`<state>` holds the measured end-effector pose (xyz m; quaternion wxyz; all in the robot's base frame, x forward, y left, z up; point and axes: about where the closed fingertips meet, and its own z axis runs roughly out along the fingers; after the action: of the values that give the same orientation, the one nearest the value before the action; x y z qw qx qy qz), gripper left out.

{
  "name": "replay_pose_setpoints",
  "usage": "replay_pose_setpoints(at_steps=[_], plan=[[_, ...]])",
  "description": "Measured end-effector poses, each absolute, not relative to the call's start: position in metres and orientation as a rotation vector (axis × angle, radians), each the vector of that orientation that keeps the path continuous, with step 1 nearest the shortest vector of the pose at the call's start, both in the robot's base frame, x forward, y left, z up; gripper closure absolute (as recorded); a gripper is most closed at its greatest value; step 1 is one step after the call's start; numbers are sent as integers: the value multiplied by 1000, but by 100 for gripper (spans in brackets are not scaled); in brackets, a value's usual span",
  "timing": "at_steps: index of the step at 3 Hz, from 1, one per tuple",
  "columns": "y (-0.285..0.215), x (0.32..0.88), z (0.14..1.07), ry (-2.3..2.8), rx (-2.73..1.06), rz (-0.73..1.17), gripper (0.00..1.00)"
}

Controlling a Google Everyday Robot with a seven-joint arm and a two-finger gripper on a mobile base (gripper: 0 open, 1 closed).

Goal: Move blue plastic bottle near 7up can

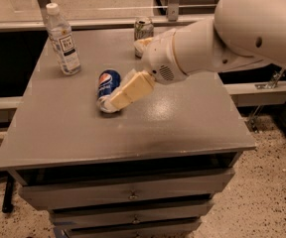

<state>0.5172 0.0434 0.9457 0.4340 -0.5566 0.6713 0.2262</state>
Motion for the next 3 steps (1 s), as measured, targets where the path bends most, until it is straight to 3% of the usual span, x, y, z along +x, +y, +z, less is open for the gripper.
replay_pose_setpoints(at_steps=[2, 3], plan=[[134, 550, 943, 1599, -1206, 662, 0], [134, 550, 943, 1599, -1206, 662, 0]])
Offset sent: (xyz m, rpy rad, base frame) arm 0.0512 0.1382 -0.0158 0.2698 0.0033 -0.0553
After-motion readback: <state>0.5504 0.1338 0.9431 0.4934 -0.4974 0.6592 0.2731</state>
